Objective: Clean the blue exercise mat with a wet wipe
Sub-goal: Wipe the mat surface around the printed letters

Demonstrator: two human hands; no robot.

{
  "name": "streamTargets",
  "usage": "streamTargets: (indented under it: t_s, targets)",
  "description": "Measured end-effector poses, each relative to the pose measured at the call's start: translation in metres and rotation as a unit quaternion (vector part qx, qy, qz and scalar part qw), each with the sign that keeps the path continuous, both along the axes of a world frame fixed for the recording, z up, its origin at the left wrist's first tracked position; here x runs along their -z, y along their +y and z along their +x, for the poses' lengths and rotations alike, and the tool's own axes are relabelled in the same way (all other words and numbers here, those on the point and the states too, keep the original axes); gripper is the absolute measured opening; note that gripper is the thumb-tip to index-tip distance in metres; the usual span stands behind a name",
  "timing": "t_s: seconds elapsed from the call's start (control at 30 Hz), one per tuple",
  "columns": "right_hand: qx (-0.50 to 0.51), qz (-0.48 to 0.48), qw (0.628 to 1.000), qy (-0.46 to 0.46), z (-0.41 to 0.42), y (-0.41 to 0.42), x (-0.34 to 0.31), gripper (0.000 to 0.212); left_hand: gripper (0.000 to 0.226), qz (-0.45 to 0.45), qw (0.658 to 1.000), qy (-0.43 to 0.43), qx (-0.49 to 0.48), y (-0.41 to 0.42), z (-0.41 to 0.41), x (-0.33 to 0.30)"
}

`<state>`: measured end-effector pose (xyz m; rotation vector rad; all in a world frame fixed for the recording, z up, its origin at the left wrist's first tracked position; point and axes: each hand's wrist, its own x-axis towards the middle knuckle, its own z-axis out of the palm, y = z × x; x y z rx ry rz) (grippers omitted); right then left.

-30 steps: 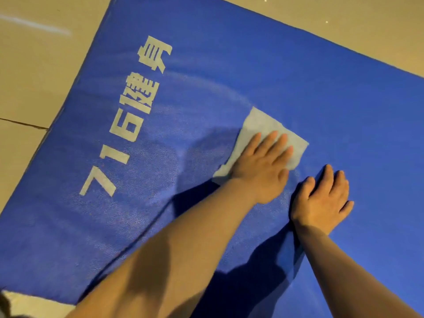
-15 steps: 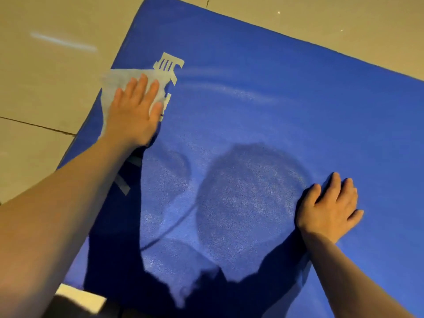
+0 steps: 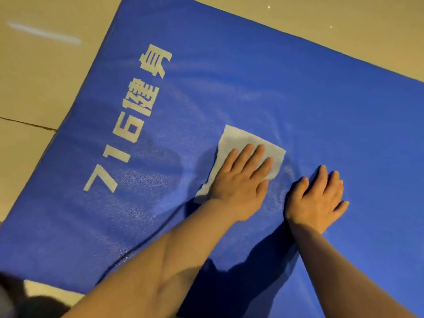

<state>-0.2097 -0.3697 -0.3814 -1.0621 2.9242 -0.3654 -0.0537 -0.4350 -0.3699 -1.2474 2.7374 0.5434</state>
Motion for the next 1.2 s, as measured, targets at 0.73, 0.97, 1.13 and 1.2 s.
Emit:
streamTargets:
  t_s: [0.73, 0.97, 1.13, 1.2]
  targets:
    - [0.001, -0.002, 1.0, -0.007, 0.0, 0.0, 0.0, 0.062, 0.068, -0.039, 0.94, -0.039, -0.336, -0.089, 0.189, -0.005]
    - [0.005, 0.0, 1.0, -0.003, 0.002, -0.001, -0.001, 0.059, 0.055, -0.099, 0.977, 0.015, -0.19, -0.056, 0.082, 0.012]
    - [0.006, -0.001, 1.0, 0.008, 0.002, -0.001, -0.001, 0.065, 0.068, -0.028, 0.999, -0.021, 0.026, 0.003, -0.022, -0.001]
    - [0.005, 0.001, 1.0, 0.006, 0.0, 0.0, 0.0, 0.066, 0.07, -0.004, 0.998, -0.025, 0.049, -0.006, -0.028, 0.0]
